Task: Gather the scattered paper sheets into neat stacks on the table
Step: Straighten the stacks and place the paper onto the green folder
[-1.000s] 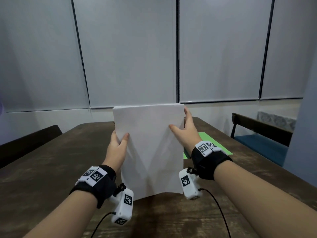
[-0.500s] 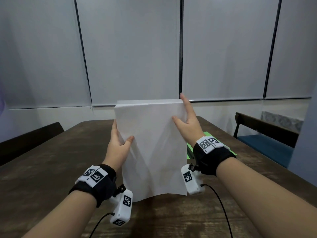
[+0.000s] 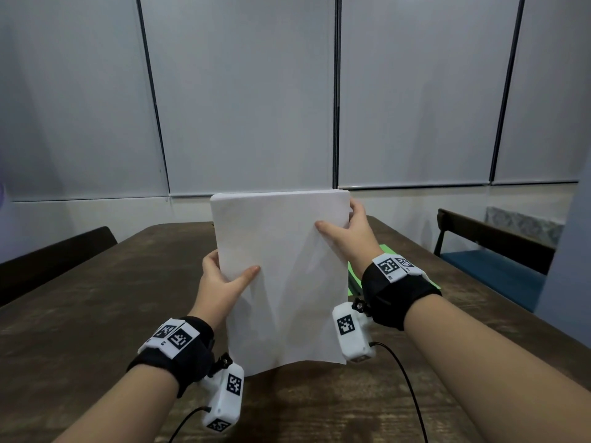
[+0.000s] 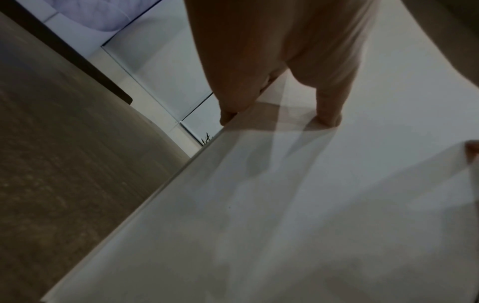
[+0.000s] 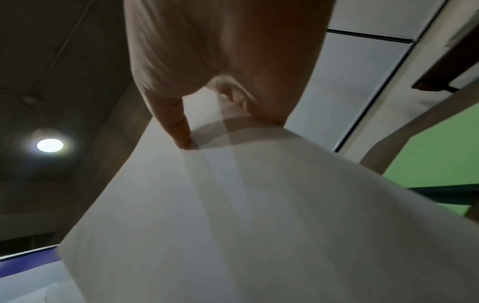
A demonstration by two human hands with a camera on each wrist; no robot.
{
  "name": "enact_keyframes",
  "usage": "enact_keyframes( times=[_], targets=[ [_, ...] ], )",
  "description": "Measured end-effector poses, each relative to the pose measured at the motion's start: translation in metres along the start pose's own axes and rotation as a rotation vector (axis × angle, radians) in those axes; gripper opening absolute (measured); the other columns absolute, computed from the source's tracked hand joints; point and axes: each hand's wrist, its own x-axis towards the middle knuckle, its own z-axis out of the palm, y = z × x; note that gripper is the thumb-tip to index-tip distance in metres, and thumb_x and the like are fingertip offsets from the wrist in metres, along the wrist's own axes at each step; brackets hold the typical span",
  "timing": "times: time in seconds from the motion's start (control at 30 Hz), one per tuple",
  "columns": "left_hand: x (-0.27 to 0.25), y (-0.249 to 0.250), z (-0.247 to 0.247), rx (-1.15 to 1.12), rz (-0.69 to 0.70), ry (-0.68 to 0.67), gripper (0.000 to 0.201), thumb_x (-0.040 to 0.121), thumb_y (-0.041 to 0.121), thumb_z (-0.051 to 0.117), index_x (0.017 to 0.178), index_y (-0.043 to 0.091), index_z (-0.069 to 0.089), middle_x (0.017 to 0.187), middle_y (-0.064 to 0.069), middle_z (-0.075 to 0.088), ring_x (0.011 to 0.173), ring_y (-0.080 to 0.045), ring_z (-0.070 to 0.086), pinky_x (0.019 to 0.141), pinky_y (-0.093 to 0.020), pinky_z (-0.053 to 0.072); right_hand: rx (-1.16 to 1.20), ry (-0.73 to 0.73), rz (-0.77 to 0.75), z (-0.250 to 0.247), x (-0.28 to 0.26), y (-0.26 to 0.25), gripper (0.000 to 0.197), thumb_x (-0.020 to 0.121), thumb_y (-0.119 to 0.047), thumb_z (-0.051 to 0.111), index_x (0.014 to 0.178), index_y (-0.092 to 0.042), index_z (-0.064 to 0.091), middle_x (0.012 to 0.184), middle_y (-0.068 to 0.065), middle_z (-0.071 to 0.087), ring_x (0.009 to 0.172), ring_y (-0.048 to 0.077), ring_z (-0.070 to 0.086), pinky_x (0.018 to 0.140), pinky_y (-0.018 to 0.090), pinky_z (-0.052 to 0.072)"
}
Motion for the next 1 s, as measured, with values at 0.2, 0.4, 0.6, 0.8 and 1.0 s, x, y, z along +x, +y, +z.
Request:
enact_keyframes(
  times=[0.2, 0.4, 0.6, 0.8, 1.0],
  targets=[
    [-0.002, -0.005, -0.001, 0.009, -0.049, -0.087, 0.068, 0.079, 0.019, 0.076, 0.129, 0.02, 0.031, 0.112, 0.007, 0.053, 0.108, -0.016, 0.054, 0.088, -0.032, 0.045, -0.075, -0.165, 0.195, -0.01, -0.015, 0.037, 0.066, 0.073, -0.005, 0.08, 0.125, -0.006, 0.039, 0.116, 0.007, 0.062, 0.104, 0.022, 0.063, 0.09, 0.034, 0.053],
    [-0.009, -0.003, 0.006, 0.053, 0.032, -0.001, 0.061, 0.081, 0.014, 0.074, 0.128, 0.014, 0.036, 0.112, 0.003, 0.056, 0.103, -0.016, 0.056, 0.087, -0.03, 0.044, -0.039, -0.054, 0.15, -0.004, -0.022, 0.06, 0.055, 0.073, 0.013, 0.073, 0.113, -0.014, 0.047, 0.107, 0.011, 0.066, 0.097, 0.026, 0.065, 0.096, 0.049, 0.05],
    [-0.015, -0.007, -0.007, 0.045, 0.0, -0.082, 0.078, 0.078, 0.024, 0.076, 0.138, 0.019, 0.026, 0.123, 0.005, 0.052, 0.11, -0.012, 0.054, 0.095, -0.035, 0.046, 0.072, -0.068, 0.165, -0.01, -0.029, 0.056, 0.05, 0.07, 0.016, 0.073, 0.107, -0.014, 0.056, 0.101, 0.012, 0.069, 0.088, 0.027, 0.067, 0.085, 0.044, 0.056],
    [-0.02, -0.003, -0.005, 0.047, -0.098, -0.113, 0.059, 0.09, 0.028, 0.063, 0.135, 0.012, 0.028, 0.119, -0.001, 0.053, 0.11, -0.019, 0.056, 0.083, -0.03, 0.049, 0.138, -0.075, 0.205, -0.008, -0.037, 0.048, 0.055, 0.073, 0.016, 0.07, 0.123, 0.002, 0.051, 0.104, 0.017, 0.068, 0.087, 0.027, 0.067, 0.082, 0.037, 0.057],
    [-0.017, 0.01, -0.006, 0.101, 0.038, -0.063, 0.04, 0.092, 0.027, 0.061, 0.122, 0.016, 0.036, 0.124, -0.004, 0.055, 0.114, -0.021, 0.055, 0.1, -0.043, 0.044, 0.102, 0.0, 0.108, 0.002, -0.033, 0.037, 0.043, 0.074, 0.01, 0.074, 0.1, -0.019, 0.056, 0.103, 0.01, 0.069, 0.095, 0.026, 0.066, 0.093, 0.044, 0.053]
  ],
)
